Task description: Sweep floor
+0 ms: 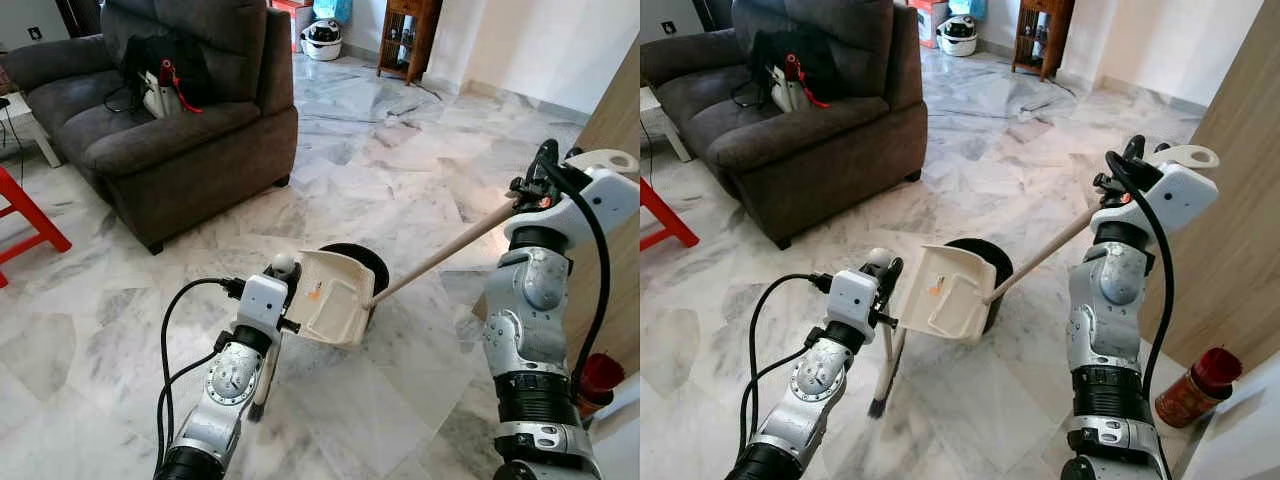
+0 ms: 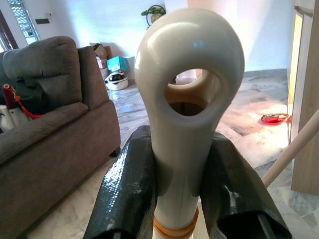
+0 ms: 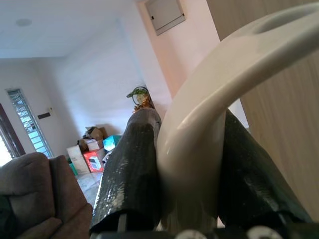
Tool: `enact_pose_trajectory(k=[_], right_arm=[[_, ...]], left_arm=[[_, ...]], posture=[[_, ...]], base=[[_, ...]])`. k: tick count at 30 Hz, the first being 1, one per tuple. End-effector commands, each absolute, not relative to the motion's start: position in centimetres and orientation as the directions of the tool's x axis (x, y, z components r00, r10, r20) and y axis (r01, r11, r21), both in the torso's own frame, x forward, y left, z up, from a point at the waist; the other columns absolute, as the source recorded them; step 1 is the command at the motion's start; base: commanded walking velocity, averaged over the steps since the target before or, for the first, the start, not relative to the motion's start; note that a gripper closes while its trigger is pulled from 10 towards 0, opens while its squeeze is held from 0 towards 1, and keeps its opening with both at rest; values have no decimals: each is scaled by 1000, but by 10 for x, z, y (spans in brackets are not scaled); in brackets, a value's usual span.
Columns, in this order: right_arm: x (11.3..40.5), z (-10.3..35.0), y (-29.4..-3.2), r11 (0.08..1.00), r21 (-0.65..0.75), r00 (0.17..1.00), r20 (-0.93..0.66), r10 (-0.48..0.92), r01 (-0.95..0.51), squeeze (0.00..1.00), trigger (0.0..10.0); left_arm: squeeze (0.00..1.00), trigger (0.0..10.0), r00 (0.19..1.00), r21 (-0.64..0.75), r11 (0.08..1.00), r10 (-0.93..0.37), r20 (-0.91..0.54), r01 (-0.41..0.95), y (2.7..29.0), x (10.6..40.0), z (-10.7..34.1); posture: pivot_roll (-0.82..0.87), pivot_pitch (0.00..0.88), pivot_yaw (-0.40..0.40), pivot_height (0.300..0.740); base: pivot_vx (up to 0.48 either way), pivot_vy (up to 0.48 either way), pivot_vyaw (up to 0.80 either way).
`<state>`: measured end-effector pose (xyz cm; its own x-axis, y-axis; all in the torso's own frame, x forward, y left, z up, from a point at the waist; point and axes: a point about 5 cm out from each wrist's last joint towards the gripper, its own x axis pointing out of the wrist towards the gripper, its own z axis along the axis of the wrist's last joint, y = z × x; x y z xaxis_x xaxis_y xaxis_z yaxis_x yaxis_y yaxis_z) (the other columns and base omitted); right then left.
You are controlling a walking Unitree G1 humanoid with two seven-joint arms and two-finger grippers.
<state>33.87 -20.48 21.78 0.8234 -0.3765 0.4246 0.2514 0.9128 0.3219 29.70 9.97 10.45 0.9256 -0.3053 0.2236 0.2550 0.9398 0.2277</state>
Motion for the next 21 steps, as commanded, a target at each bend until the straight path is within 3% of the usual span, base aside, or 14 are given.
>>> enact_pose_trajectory(k=[1,5,21], right_arm=[[334,241,-203,914,351,771,518,-371,205,0,10000],[334,242,-201,917,350,773,521,-361,192,0,10000],[335,241,-198,922,345,782,519,-345,178,0,10000]], left_arm=[[0,10000,901,250,936,-318,295,249,97,297,120],[0,10000,901,252,935,-318,295,248,97,297,120],[0,10000,901,257,934,-321,293,249,97,297,120]], posture=[[24,0,-10,740],[24,0,-10,740],[28,0,-13,740]], base=[[0,0,0],[0,0,0],[317,0,0]])
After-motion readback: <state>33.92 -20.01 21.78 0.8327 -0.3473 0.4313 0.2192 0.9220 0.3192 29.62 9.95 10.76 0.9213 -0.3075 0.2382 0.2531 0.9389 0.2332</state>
